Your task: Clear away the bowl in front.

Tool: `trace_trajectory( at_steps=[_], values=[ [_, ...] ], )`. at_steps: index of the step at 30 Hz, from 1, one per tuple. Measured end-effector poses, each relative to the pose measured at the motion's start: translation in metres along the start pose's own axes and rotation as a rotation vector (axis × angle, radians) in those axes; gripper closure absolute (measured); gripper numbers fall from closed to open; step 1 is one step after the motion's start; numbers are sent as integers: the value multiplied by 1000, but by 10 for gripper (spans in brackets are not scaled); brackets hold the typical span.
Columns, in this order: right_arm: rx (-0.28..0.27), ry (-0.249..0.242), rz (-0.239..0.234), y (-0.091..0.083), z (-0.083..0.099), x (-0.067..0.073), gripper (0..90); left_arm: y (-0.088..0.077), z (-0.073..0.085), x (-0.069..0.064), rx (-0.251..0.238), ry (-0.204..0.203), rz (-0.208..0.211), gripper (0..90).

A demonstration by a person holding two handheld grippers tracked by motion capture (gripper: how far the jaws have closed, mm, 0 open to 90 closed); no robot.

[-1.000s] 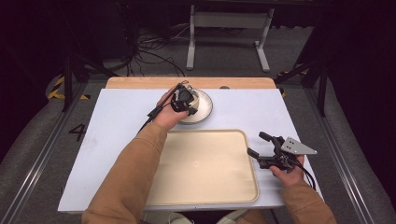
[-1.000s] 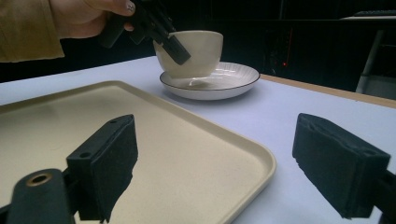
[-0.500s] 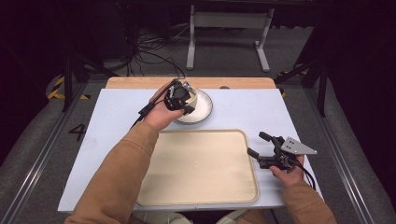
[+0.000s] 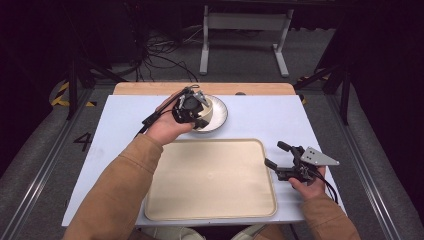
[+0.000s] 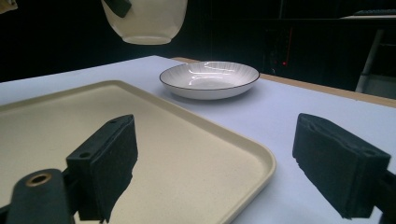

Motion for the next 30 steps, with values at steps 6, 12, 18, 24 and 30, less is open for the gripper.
trace_trajectory(
  at_steps=[6, 12, 18, 24, 30],
  values=[
    [0, 0, 0, 0, 0, 0, 142, -9, 2, -13, 5, 31, 11, 825],
    [1, -1, 1, 0, 0, 0, 142, -16, 3, -31, -5, 69, 33, 825],
    [1, -1, 2, 0, 0, 0, 142, -20, 7, -48, 5, 92, 65, 825],
    [2, -3, 3, 0, 0, 0, 141, -22, 16, -61, 0, 98, 81, 826],
    [3, -3, 5, 0, 0, 0, 142, -23, 23, -74, 19, 113, 104, 825]
  ],
)
Point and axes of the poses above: each handheld gripper's, and its own axes: y roughly forward along the jaws, z roughly out of its underside, x roughly to its left, the point moved 5 cm from there along y, roughly forward along the jaws, and after that the axes turned 6 degrees about -x, right-handed, at the moved point
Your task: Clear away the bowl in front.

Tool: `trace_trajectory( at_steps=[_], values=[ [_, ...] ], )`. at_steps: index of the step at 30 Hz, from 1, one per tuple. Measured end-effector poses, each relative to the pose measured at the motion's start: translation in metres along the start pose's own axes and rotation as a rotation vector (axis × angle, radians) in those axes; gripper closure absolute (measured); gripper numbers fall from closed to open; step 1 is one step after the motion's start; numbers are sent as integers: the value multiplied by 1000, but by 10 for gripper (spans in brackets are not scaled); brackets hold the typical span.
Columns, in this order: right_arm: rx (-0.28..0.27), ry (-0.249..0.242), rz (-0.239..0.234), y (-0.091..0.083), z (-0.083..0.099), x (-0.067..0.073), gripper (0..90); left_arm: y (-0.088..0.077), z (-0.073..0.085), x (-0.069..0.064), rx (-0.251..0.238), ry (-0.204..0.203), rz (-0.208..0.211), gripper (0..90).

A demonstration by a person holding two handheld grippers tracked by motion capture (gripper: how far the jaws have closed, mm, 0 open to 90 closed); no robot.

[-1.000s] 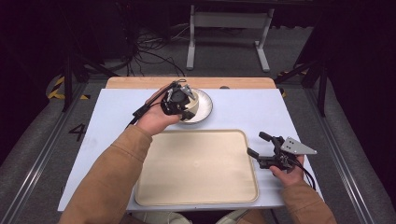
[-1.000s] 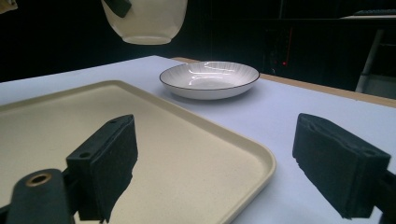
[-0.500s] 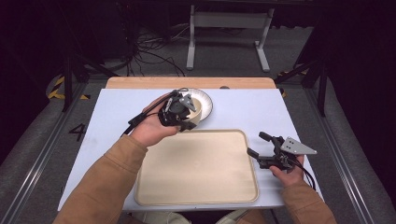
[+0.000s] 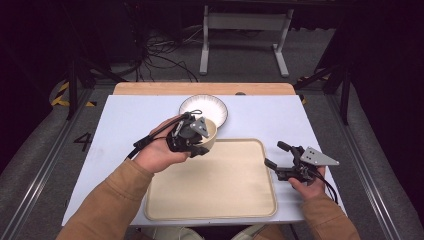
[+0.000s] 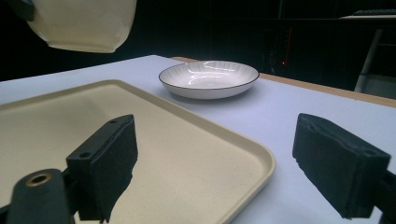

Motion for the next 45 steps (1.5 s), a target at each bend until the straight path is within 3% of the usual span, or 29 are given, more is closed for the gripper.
trace_trajectory(
  at_steps=[9, 20, 45],
  values=[
    [2, 0, 0, 0, 0, 0, 143, 4, 6, -13, 10, 16, 29, 825],
    [3, 1, 1, 0, 0, 0, 143, 23, 10, -28, 34, 38, 76, 826],
    [1, 3, -1, 0, 0, 0, 143, 66, 19, -38, 105, 55, 115, 825]
  ],
)
Point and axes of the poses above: each handheld gripper's, and its own axes: y roughly forward along the jaws, z roughly out of its underside, x roughly to its left, the point moved 5 cm from there along y, roughly forward along the jaws, and after that the axes turned 6 degrees about -x, right-handed, at the moved point
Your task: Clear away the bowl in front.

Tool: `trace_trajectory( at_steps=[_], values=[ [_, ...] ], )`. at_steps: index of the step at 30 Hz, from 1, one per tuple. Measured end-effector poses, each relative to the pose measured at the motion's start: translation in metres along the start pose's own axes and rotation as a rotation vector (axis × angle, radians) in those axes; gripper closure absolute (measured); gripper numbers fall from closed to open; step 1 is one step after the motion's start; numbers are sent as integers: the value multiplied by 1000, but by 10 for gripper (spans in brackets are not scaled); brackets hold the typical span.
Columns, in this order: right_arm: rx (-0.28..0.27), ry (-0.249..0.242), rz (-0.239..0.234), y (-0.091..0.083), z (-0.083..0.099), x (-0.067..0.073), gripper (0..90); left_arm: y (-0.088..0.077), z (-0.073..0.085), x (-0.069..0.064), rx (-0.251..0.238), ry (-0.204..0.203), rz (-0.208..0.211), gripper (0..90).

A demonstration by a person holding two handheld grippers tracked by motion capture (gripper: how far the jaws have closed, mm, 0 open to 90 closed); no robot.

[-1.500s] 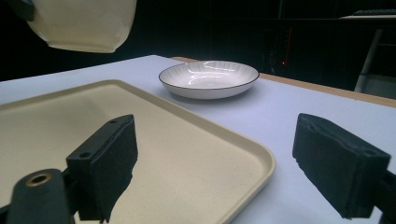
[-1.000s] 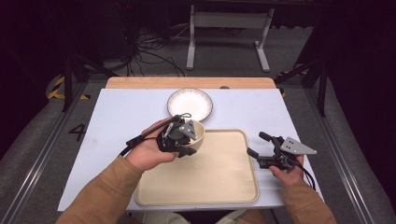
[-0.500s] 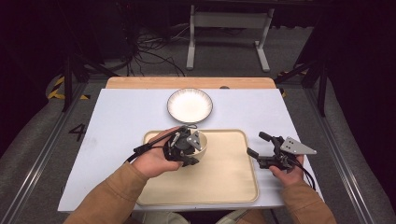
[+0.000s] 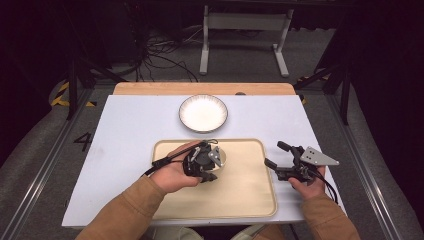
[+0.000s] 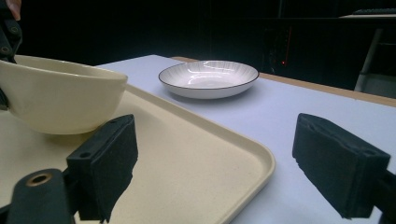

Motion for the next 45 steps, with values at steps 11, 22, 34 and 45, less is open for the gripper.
trace_trajectory(
  at_steps=[11, 22, 34, 45],
  values=[
    [0, 1, 1, 0, 0, 0, 143, 9, 3, 1, 23, 10, -9, 824],
    [0, 0, 3, 0, 0, 0, 143, 14, 7, -5, 54, 5, 0, 829],
    [2, 3, 4, 0, 0, 0, 144, 24, 11, -12, 55, 4, 61, 726],
    [5, 8, 5, 0, 0, -1, 146, 12, 9, -15, -80, -23, 56, 468]
  ],
)
Point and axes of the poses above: each handheld gripper's, and its own axes: y roughly forward along the jaws, z roughly out of its underside, x roughly to its left, the point moved 5 cm from there along y, roughly forward along the jaws, and after that the axes turned 6 degrees about -x, right-handed, at the moved point
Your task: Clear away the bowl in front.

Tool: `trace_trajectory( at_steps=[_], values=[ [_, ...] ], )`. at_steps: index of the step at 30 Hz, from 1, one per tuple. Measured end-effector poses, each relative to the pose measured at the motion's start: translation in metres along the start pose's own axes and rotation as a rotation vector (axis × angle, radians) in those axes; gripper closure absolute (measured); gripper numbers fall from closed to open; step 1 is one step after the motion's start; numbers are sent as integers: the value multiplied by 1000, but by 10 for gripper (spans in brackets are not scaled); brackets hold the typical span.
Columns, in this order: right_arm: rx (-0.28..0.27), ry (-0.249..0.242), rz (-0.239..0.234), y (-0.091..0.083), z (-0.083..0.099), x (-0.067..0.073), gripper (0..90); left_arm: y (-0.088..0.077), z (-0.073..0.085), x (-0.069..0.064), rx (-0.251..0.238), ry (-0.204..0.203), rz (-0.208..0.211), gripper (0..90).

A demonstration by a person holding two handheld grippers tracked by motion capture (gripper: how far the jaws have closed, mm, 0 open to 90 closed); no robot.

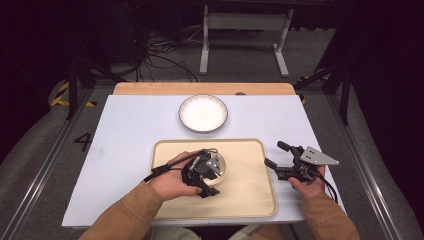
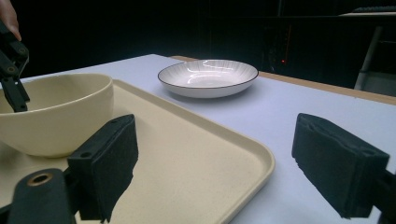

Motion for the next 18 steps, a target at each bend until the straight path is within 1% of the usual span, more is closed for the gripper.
trace_trajectory(
  at_steps=[1, 2, 6, 9, 14, 16, 17, 18],
  values=[
    [0, 1, 0, 0, 0, 0, 146, -2, 0, 0, -12, -12, -5, 468],
    [-1, 1, -1, 0, 0, 0, 146, -4, 0, 0, -20, -8, -6, 468],
    [0, 2, 0, 0, 0, 0, 146, -17, 1, 1, -78, -36, -24, 456],
    [-2, 3, -2, 0, 0, 0, 145, -26, 2, 2, -117, -31, -50, 452],
    [-3, 3, -2, 0, 0, 0, 145, -38, 5, 1, -170, -43, -74, 446],
    [-3, 4, -2, 0, 0, 0, 145, -43, 6, 2, -187, -48, -87, 444],
    [-3, 4, -1, 0, 0, 0, 144, -48, 8, 2, -204, -62, -99, 442],
    [-3, 4, -1, 0, 0, 0, 144, -51, 9, 3, -212, -66, -106, 440]
  ],
)
Point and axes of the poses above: each handheld gripper's, and its own axes: y roughly forward along the jaws, z roughly out of its underside, x roughly to its left, the point moved 5 cm from there along y, roughly forward along the jaws, and after that the axes turned 6 degrees about -x, right-handed, at the moved point
